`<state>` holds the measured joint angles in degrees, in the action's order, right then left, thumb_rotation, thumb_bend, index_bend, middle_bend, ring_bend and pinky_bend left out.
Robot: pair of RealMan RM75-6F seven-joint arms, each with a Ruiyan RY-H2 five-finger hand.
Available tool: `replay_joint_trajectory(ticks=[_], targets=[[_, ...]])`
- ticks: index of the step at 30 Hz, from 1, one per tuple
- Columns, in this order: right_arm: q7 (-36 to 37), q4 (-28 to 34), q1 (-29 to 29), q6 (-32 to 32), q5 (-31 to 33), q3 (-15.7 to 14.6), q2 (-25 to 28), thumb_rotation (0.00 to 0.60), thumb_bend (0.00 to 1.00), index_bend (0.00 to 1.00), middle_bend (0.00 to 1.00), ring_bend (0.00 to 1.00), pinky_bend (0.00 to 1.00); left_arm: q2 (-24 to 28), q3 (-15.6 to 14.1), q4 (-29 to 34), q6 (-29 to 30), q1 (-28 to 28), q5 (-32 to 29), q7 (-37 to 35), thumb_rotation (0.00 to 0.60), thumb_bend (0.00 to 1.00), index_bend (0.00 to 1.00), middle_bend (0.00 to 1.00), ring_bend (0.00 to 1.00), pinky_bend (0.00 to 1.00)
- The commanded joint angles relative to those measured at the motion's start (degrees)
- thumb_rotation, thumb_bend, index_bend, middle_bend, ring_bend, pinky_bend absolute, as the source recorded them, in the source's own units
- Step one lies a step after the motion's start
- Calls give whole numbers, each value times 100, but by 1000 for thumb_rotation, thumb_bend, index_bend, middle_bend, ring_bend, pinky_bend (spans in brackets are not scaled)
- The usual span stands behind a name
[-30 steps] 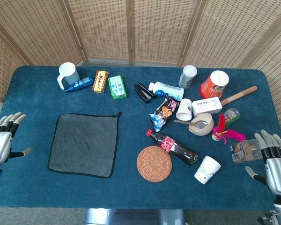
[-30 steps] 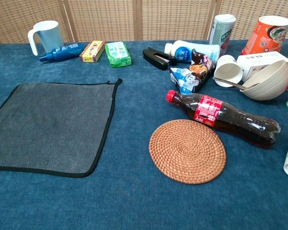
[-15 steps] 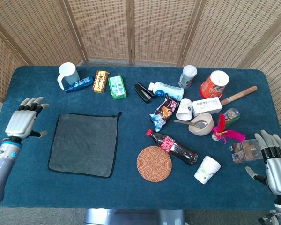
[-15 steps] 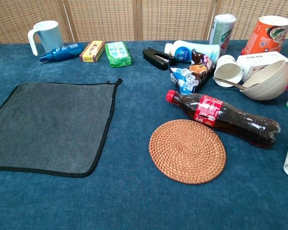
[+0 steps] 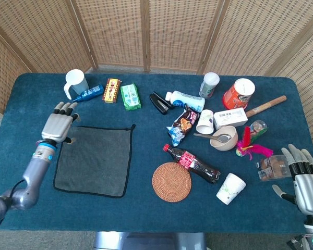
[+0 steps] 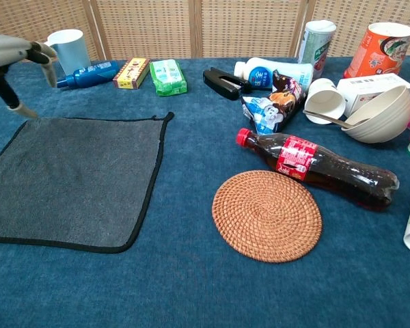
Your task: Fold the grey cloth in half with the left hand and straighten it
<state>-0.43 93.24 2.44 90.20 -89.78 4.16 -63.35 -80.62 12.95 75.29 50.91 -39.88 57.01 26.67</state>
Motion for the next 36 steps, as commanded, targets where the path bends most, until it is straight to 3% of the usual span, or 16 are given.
replay_joint_trajectory(ticks=[1, 15, 36], targets=[[4, 3, 3, -16, 12, -3, 6, 600, 105, 0, 0, 0, 118, -326, -1, -259, 54, -241, -189, 349, 600, 247, 373, 0, 0, 0], [131, -5, 7, -46, 76, 19, 53, 600, 105, 0, 0, 0, 118, -953, -8, -399, 85, -938, -1348, 1879, 600, 273, 355, 0, 0, 0], [373, -27, 32, -159, 157, 17, 107, 600, 103, 0, 0, 0, 118, -1581, -140, -1234, -185, -1337, -1940, 2051, 600, 270, 390, 0, 0, 0]])
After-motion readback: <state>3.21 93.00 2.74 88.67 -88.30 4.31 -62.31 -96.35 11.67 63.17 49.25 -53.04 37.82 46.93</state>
